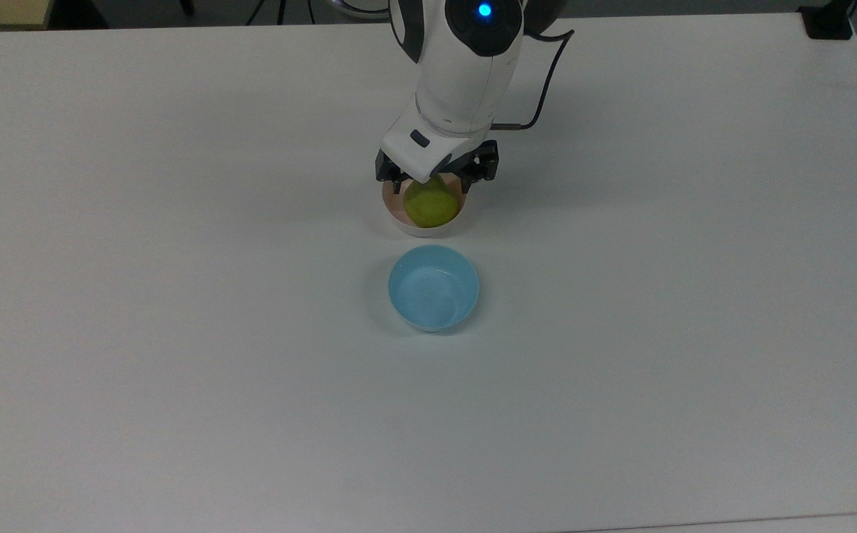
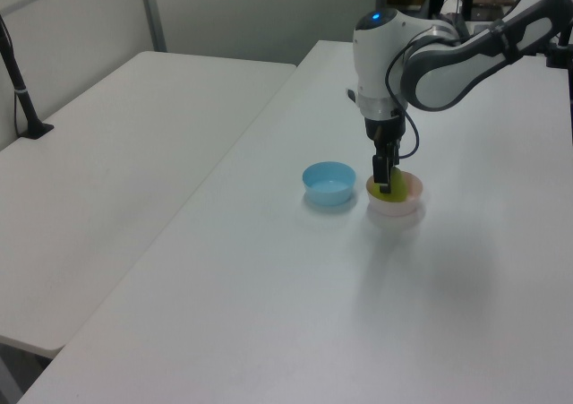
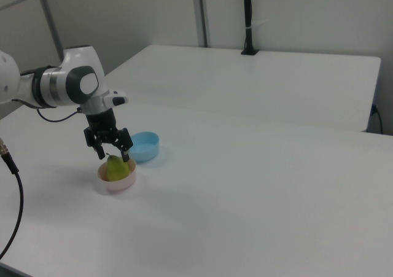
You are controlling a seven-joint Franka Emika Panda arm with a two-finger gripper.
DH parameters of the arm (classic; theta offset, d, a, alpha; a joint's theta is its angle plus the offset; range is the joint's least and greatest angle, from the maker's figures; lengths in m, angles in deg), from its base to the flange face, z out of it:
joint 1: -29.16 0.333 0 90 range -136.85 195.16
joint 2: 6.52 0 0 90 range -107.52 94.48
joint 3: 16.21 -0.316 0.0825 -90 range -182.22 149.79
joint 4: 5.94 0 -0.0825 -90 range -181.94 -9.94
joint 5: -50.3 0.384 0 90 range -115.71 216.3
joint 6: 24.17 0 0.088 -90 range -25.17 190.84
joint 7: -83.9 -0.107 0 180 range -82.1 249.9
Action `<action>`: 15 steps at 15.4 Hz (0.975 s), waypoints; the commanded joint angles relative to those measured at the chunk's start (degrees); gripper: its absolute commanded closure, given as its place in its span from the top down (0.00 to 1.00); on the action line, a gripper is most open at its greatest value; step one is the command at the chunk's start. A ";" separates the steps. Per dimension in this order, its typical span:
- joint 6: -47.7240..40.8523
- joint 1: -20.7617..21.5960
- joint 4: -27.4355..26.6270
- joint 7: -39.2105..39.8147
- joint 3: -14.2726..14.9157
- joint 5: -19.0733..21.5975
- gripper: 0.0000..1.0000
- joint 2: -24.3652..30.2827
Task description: Place the pear in the bowl
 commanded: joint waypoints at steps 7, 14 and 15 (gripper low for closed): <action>-14.23 -4.23 4.74 5.32 1.28 0.65 1.00 11.58; -24.88 -9.69 10.20 6.40 1.37 0.74 1.00 17.73; -25.41 -9.78 10.20 6.40 1.45 0.74 1.00 18.35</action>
